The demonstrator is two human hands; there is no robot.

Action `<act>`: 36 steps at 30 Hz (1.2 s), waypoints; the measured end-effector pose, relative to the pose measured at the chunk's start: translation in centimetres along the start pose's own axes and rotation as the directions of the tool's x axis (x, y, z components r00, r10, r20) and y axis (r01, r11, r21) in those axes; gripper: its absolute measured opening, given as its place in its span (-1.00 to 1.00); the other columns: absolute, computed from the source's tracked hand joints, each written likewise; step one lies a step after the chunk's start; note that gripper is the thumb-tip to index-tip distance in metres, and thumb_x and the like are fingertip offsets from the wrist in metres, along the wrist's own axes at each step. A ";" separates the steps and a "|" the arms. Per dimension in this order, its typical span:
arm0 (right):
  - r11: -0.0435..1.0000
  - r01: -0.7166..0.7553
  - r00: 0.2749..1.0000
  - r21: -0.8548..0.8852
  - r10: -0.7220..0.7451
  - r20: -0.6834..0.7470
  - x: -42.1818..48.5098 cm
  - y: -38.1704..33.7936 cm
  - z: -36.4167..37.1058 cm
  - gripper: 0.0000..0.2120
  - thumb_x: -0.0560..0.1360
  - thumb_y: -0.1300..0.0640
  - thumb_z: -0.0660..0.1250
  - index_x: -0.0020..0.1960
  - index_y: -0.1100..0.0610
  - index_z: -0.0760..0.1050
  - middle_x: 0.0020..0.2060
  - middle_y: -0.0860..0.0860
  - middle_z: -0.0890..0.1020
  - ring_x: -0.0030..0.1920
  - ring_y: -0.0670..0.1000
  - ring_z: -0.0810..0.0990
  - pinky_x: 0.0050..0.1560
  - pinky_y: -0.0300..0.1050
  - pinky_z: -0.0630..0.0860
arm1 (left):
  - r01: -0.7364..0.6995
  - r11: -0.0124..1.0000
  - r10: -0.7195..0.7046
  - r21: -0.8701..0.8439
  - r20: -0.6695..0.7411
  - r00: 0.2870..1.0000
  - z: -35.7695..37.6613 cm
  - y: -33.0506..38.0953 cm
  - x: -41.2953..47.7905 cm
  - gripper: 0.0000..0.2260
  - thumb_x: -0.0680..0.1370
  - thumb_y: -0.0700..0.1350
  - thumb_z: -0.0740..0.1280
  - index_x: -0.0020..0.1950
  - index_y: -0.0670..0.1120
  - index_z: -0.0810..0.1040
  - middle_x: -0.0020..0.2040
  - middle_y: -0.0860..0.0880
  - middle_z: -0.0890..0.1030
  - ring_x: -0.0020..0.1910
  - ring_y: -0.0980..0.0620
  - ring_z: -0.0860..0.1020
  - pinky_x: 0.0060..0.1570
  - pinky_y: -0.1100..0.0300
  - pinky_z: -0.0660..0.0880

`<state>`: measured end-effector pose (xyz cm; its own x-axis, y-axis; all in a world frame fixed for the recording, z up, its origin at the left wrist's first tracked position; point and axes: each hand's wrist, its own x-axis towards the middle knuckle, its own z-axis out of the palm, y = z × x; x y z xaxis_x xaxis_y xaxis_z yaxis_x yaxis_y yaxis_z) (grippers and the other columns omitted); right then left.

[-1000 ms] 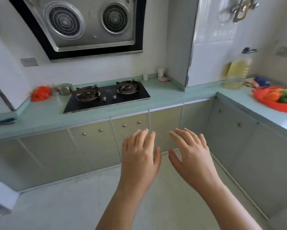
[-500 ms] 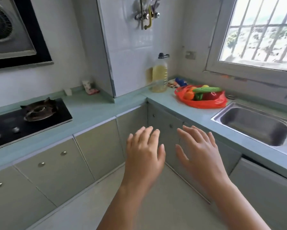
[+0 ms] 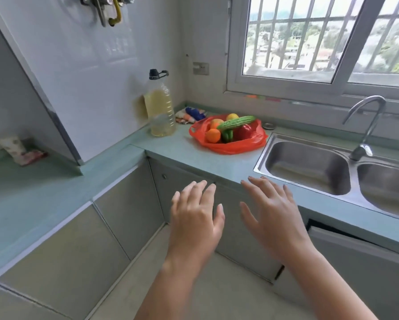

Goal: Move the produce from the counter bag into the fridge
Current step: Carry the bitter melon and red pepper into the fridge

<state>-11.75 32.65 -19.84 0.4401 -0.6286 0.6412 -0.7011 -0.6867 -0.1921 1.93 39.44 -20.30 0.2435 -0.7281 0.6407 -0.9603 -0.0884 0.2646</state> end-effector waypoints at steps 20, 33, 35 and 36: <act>0.989 -0.139 0.989 -0.058 0.141 0.044 20.0 8.6 19.0 -0.60 0.34 0.05 0.30 0.14 0.18 0.56 0.06 0.12 0.63 0.14 0.22 0.56 0.14 0.35 0.35 | -0.065 0.995 0.078 -0.080 0.179 0.981 17.6 -12.5 21.1 -0.60 0.45 0.02 0.13 0.14 -0.16 0.56 0.09 -0.12 0.62 0.10 -0.12 0.57 0.10 -0.09 0.46; 0.977 -0.191 0.974 -0.092 0.200 0.107 30.9 21.8 27.0 -0.58 0.37 -0.01 0.24 0.13 0.18 0.56 0.05 0.11 0.63 0.12 0.20 0.57 0.07 0.36 0.40 | -0.002 0.989 0.051 -0.150 0.325 0.944 31.0 -13.1 33.6 -0.57 0.48 0.05 0.11 0.20 -0.14 0.53 0.17 -0.09 0.58 0.21 -0.09 0.50 0.19 -0.16 0.42; 0.972 -0.210 0.968 -0.102 0.221 0.118 31.7 23.1 28.3 -0.59 0.34 0.01 0.28 0.11 0.18 0.57 0.03 0.11 0.64 0.10 0.21 0.58 0.06 0.37 0.41 | 0.009 0.988 0.047 -0.155 0.352 0.935 32.8 -13.6 34.9 -0.57 0.47 0.05 0.11 0.19 -0.14 0.54 0.16 -0.08 0.58 0.20 -0.08 0.51 0.17 -0.16 0.44; 0.969 -0.224 0.964 -0.108 0.236 0.124 32.2 23.7 29.0 -0.59 0.32 0.03 0.30 0.11 0.18 0.57 0.03 0.12 0.64 0.09 0.22 0.59 0.05 0.37 0.42 | 0.012 0.987 0.048 -0.163 0.358 0.932 33.6 -13.8 35.7 -0.58 0.46 0.05 0.12 0.18 -0.14 0.54 0.15 -0.08 0.59 0.18 -0.08 0.52 0.15 -0.16 0.45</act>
<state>2.08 -14.42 -25.32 0.3280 -0.8135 0.4803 -0.8380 -0.4852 -0.2496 19.32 -8.16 -25.36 0.1319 -0.9267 0.3518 -0.9223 0.0154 0.3862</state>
